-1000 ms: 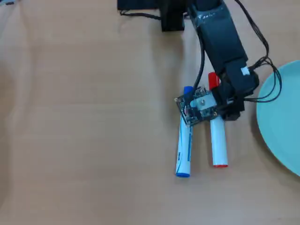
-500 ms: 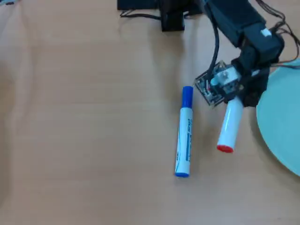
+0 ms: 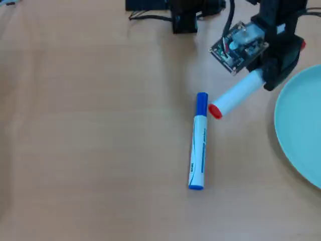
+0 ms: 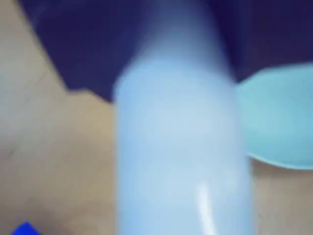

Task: Pick up the red pen.

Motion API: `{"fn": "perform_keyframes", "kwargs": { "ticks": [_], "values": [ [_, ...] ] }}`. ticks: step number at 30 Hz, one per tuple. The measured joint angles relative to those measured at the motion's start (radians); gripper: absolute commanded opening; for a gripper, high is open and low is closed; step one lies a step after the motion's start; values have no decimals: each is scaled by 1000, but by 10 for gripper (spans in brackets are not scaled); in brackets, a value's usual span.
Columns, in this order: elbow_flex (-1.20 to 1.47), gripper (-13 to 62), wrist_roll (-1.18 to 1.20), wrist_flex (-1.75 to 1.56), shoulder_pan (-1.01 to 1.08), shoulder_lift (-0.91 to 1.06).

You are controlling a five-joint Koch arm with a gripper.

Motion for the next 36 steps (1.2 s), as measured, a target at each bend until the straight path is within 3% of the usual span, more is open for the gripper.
{"fn": "perform_keyframes", "kwargs": {
  "ticks": [5,36],
  "values": [
    [0,-67,156,29,15,9],
    [0,-64,161,57,110,104]
  ]
}}
